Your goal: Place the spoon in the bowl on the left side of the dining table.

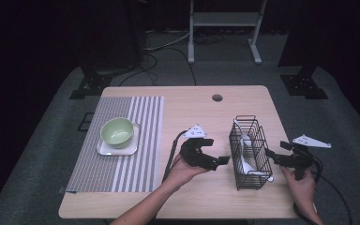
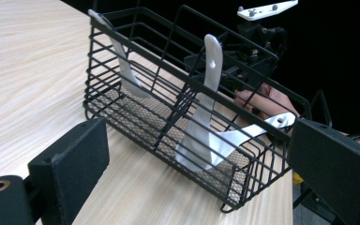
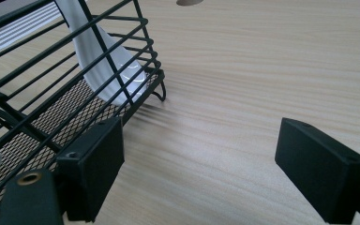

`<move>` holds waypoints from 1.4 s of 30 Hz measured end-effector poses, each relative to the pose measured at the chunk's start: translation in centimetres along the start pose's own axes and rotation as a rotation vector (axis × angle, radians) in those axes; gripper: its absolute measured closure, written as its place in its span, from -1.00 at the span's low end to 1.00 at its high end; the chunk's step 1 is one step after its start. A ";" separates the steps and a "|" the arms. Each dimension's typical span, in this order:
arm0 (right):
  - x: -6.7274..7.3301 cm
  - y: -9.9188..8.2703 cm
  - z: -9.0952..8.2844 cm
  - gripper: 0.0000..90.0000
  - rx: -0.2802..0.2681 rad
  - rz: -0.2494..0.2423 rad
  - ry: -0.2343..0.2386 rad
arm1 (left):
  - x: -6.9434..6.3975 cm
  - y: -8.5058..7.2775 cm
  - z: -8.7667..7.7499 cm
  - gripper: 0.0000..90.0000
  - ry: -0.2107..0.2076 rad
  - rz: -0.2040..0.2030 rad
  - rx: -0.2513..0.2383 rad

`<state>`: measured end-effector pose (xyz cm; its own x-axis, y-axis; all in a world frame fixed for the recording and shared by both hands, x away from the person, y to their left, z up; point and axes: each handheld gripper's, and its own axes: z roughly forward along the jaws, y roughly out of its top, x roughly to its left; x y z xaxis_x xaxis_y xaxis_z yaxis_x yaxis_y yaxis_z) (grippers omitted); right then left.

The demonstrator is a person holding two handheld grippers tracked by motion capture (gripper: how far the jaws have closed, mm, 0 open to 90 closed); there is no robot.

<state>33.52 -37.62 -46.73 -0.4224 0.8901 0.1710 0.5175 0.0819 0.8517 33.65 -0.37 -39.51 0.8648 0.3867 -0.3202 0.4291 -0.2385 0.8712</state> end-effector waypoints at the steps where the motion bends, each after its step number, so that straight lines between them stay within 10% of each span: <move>1: 0.0 0.0 0.0 -0.67 0.000 0.000 0.000 | -0.1 0.1 0.2 -0.89 -0.002 0.002 0.001; 26: 0.0 0.0 -0.1 -0.67 -0.006 0.002 0.011 | -1.6 1.8 2.6 -0.72 -0.024 0.004 0.023; 42: 0.0 0.0 -0.1 -0.67 -0.006 0.001 0.016 | -2.0 2.5 3.7 -0.12 -0.005 -0.002 0.019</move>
<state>33.46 -37.65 -46.72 -0.4339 0.8830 0.1793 0.5137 0.0789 0.8543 33.94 -5.08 -38.05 0.8654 0.3825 -0.3237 0.4355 -0.2546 0.8634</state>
